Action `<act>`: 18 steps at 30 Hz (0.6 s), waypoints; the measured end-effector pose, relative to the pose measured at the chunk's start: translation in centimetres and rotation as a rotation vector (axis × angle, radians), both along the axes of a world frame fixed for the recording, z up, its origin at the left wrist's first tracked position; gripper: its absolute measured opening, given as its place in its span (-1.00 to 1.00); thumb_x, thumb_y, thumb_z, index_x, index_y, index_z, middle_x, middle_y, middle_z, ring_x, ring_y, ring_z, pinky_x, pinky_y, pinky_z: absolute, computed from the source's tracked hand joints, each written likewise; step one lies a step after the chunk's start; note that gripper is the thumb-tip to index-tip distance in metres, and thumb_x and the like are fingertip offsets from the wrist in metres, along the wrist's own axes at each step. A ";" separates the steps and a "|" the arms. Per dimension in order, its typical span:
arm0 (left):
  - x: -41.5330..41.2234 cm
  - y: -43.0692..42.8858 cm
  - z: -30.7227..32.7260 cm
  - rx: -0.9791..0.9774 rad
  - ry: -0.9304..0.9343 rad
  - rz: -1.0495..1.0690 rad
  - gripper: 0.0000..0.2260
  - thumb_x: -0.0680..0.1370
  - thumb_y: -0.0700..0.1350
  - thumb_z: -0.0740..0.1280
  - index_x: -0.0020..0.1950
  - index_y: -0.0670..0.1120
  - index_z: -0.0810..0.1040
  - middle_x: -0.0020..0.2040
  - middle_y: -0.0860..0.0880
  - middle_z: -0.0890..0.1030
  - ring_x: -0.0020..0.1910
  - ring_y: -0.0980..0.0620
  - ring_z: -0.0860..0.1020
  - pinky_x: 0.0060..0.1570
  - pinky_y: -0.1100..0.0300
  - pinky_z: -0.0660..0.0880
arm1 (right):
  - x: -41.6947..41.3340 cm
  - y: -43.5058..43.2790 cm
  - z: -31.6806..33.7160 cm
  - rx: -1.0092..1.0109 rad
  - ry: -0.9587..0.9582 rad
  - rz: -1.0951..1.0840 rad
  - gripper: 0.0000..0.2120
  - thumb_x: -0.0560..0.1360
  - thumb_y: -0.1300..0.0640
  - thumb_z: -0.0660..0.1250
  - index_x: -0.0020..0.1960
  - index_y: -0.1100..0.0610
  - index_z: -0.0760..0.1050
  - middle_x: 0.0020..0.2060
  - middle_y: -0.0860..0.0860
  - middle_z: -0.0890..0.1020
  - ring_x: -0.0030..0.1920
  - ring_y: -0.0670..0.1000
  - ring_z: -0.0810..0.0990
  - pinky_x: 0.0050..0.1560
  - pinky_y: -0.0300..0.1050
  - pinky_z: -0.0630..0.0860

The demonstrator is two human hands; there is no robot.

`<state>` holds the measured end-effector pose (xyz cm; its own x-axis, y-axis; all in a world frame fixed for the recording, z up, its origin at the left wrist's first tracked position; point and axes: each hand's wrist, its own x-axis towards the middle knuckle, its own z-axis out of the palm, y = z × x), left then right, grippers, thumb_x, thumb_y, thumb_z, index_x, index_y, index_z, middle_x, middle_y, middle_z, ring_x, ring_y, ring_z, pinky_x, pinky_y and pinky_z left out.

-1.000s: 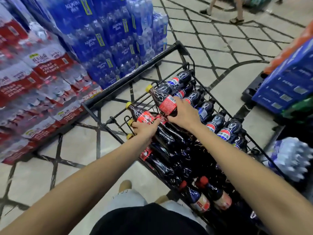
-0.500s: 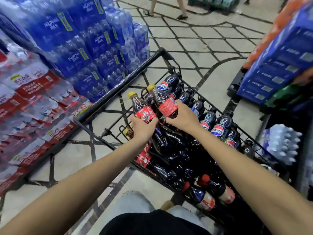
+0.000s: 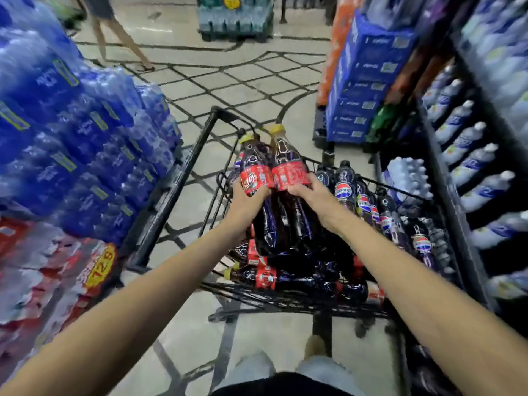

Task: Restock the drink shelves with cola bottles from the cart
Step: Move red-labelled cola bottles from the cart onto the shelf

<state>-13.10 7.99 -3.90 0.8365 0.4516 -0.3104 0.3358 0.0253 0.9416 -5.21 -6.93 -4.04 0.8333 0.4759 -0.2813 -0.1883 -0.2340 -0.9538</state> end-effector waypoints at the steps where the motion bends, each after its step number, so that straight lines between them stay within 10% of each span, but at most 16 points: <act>1: -0.2 -0.1 0.2 0.016 -0.008 -0.059 -0.43 0.55 -0.06 0.32 0.47 -0.05 0.13 0.18 -0.11 0.51 0.10 -0.05 0.55 0.11 0.02 0.51 | -1.0 -0.6 0.0 0.049 0.044 -0.045 -0.67 0.43 0.02 0.42 0.15 -0.06 0.41 -0.02 -0.14 0.56 0.00 -0.18 0.51 0.01 -0.22 0.37; 5: -1.5 -1.7 0.4 0.049 -0.042 -0.283 -0.41 0.56 -0.05 0.31 0.51 0.00 0.11 0.22 -0.01 0.47 0.21 -0.02 0.46 0.26 0.07 0.37 | -5.5 -3.4 -0.9 0.216 0.213 -0.286 -0.90 0.54 0.06 0.30 0.05 0.01 0.53 -0.10 -0.02 0.67 -0.02 0.01 0.60 0.13 -0.03 0.50; 12: -4.4 -9.9 -0.7 0.033 -0.117 -0.592 -0.49 0.56 -0.15 0.30 0.48 -0.06 0.23 0.04 0.12 0.52 -0.08 0.35 0.49 -0.13 0.57 0.36 | -14.2 -10.8 -0.7 0.261 0.237 -0.768 -0.84 0.54 0.08 0.24 0.03 0.09 0.54 0.10 0.13 0.56 0.09 0.09 0.54 0.28 0.01 0.39; 18: -9.6 -19.7 -0.8 -0.086 -0.106 -0.823 -0.52 0.55 -0.17 0.32 0.43 -0.08 0.25 0.04 0.04 0.54 -0.04 0.15 0.52 0.03 0.29 0.44 | -23.1 -19.3 -0.9 0.215 0.142 -1.022 -0.86 0.56 0.11 0.30 0.11 0.10 0.49 -0.09 0.03 0.65 -0.11 -0.12 0.66 -0.12 -0.31 0.56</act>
